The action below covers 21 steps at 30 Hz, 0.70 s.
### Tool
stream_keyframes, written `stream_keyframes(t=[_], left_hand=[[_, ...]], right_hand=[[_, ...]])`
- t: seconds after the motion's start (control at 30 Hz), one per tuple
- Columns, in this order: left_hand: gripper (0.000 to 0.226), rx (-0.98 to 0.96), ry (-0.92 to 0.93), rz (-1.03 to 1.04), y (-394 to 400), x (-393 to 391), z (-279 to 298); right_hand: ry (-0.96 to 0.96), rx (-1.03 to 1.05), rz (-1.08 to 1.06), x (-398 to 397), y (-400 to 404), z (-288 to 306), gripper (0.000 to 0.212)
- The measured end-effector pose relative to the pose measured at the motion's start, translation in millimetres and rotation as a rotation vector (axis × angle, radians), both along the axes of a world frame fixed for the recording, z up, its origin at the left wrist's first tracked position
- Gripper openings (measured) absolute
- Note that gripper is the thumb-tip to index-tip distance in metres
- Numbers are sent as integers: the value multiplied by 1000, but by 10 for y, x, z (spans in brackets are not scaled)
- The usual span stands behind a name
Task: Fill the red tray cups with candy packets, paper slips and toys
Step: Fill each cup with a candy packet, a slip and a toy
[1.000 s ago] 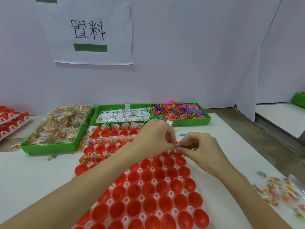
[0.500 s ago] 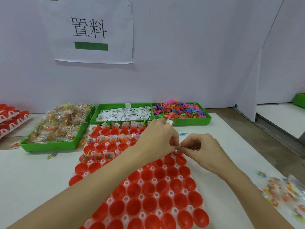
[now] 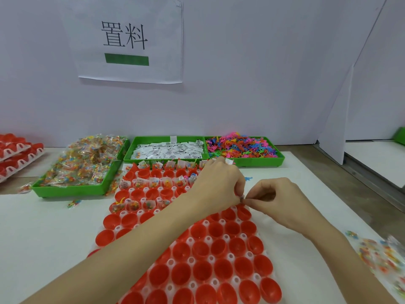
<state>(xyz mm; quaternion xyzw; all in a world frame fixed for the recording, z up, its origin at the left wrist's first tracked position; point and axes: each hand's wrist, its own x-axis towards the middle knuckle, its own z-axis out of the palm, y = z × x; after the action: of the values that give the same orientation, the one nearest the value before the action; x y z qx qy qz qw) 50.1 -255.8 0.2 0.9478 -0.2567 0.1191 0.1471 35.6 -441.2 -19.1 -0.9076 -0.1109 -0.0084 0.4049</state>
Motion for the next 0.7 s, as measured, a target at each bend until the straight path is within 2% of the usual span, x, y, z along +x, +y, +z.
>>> stream_keyframes(t=[0.3, 0.47, 0.7], left_hand=[[13, 67, 68, 67, -36, 6, 82], [15, 49, 119, 7, 40, 7, 126], [16, -31, 92, -12, 81, -65, 59]], right_hand=[[-99, -253, 96, -44, 102, -43, 25], [-126, -222, 99, -38, 57, -11, 30], [-169, -154, 97, -44, 58, 21, 8]])
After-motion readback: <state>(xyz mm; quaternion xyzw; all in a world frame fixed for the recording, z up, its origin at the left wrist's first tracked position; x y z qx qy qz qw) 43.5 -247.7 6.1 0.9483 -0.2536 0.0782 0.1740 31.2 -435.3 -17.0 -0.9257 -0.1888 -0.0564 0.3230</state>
